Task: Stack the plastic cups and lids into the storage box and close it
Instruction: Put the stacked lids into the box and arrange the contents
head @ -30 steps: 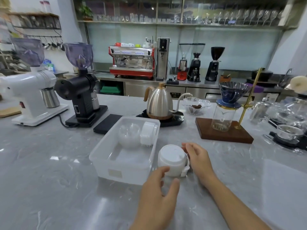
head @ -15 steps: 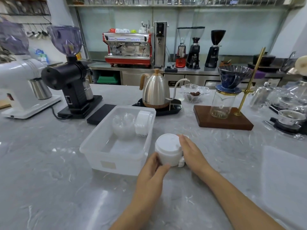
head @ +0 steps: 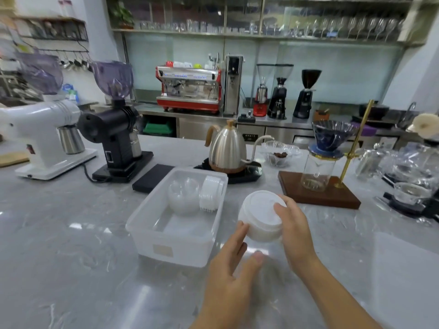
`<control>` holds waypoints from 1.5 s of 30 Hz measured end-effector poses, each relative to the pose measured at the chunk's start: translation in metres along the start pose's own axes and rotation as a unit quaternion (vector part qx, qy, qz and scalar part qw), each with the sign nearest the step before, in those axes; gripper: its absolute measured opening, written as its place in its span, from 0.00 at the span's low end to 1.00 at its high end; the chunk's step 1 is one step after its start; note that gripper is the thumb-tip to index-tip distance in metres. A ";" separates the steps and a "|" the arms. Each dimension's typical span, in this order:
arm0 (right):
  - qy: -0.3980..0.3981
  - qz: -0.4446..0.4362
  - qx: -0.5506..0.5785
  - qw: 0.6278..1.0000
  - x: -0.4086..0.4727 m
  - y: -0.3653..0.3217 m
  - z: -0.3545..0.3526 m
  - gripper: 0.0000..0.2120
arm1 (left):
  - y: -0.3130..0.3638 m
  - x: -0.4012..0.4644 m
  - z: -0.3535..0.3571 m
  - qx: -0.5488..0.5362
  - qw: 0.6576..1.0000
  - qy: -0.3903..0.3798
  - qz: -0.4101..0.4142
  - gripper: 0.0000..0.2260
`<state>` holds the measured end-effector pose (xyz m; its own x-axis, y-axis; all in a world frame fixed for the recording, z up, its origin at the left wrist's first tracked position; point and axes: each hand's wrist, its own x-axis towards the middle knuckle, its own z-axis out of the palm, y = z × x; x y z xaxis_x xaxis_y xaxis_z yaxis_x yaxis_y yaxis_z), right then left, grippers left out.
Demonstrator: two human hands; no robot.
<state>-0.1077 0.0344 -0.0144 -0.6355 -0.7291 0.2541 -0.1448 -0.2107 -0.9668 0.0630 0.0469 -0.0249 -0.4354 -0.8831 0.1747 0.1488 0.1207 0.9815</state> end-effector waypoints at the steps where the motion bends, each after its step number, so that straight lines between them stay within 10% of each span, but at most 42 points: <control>1: 0.005 -0.019 0.004 1.000 0.000 -0.010 0.005 0.09 | 0.009 0.001 -0.001 -0.002 1.000 0.012 0.023 0.22; 9: -0.084 -0.107 -0.008 0.991 0.015 -0.084 0.074 0.15 | 0.072 0.042 -0.061 0.031 0.977 0.152 0.146 0.12; 23: -0.411 -0.003 -0.210 0.887 0.038 -0.082 0.140 0.17 | 0.087 0.123 -0.149 0.189 0.972 0.067 -0.124 0.02; 39: -0.444 0.141 -0.385 0.797 0.032 -0.050 0.172 0.44 | 0.063 0.139 -0.141 0.561 0.808 -0.109 -0.140 0.23; 45: -0.458 0.135 -0.409 0.778 0.031 -0.044 0.173 0.31 | 0.062 0.140 -0.146 0.607 0.774 -0.134 -0.120 0.18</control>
<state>0.0102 -0.0911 0.0413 0.0258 -0.9118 -0.4099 -0.7711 0.2428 -0.5886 0.1405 -0.1356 0.0487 -0.5144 -0.8399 -0.1733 -0.8378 0.4491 0.3104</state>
